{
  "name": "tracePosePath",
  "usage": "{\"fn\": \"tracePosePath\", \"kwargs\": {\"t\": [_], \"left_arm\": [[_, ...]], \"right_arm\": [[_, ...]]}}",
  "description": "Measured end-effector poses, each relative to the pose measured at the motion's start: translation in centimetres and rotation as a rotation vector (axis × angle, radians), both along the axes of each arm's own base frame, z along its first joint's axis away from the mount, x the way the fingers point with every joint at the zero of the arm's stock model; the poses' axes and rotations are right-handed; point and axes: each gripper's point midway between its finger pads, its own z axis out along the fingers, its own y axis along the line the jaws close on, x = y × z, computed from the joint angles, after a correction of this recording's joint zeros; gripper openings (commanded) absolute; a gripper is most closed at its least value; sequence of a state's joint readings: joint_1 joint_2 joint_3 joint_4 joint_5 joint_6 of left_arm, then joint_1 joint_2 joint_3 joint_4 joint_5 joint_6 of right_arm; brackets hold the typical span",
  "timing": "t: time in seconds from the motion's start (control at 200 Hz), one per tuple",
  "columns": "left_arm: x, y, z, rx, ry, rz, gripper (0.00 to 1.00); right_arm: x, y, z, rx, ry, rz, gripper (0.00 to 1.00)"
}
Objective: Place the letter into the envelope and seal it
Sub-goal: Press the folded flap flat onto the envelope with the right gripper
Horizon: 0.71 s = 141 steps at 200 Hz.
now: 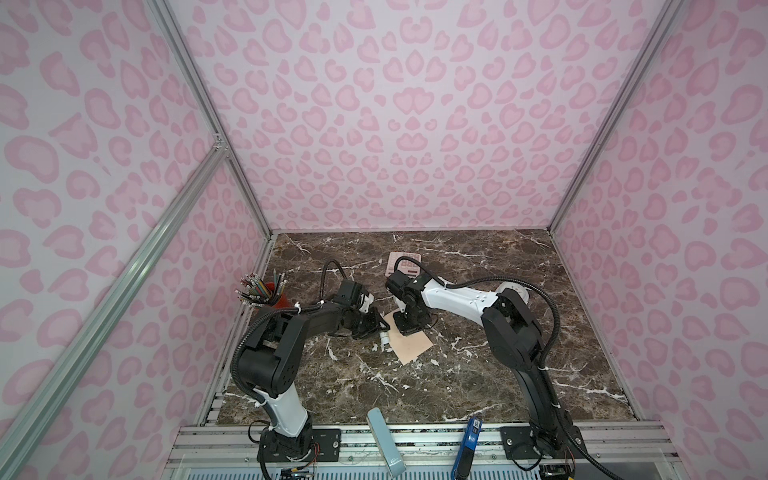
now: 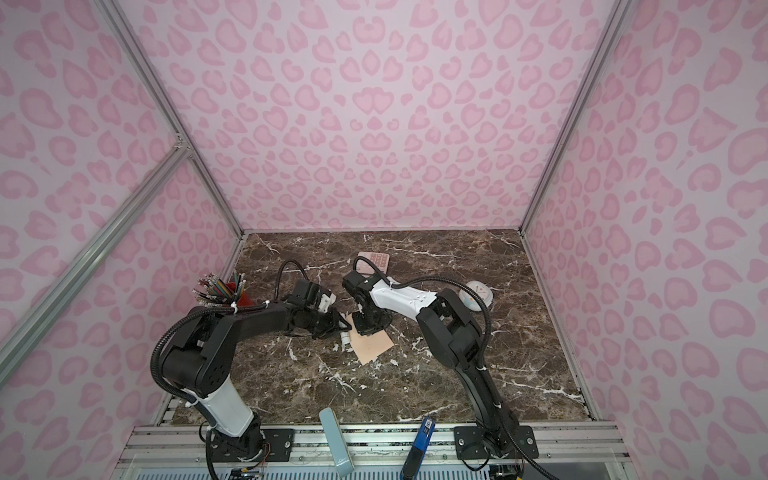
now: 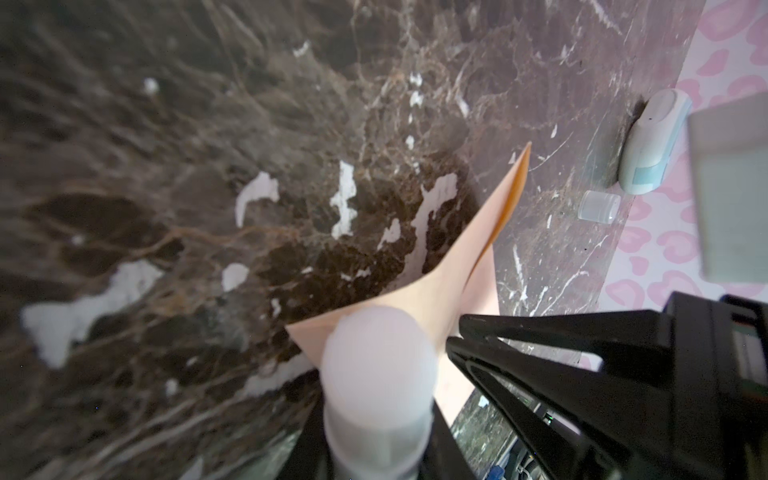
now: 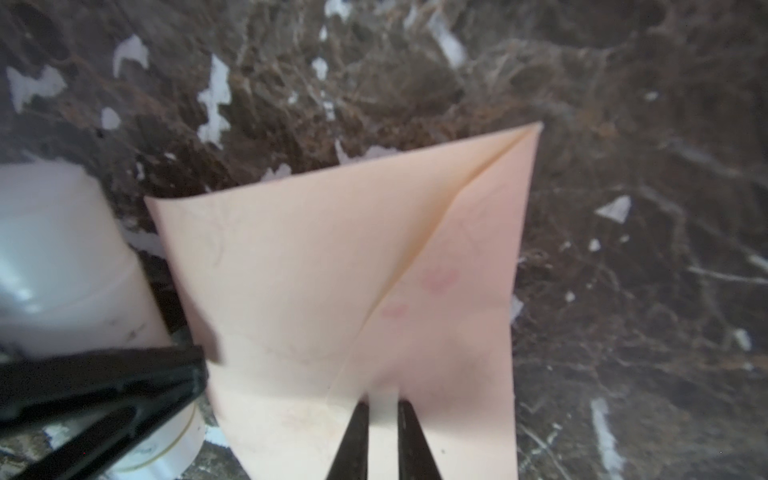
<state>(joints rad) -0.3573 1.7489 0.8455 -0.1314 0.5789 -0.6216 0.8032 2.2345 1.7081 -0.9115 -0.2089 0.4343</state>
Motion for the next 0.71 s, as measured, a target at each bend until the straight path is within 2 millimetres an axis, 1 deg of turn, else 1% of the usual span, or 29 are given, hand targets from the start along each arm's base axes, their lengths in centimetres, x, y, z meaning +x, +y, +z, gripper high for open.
{"fn": "tracePosePath", "kwargs": {"t": [0.24, 0.525, 0.605, 0.705], "left_arm": [[-0.10, 0.30, 0.07, 0.022, -0.008, -0.004, 0.04], [-0.29, 0.71, 0.10, 0.048, -0.006, -0.005, 0.04], [-0.27, 0.82, 0.11, 0.055, -0.009, -0.003, 0.04], [-0.34, 0.96, 0.11, 0.064, -0.006, -0.002, 0.04]], "right_arm": [[-0.07, 0.18, 0.03, 0.006, 0.002, -0.002, 0.24], [-0.09, 0.30, 0.10, 0.009, 0.004, -0.005, 0.26], [-0.08, 0.30, 0.09, 0.009, 0.004, -0.005, 0.22], [0.00, 0.11, 0.07, -0.002, 0.000, -0.006, 0.13]]}}
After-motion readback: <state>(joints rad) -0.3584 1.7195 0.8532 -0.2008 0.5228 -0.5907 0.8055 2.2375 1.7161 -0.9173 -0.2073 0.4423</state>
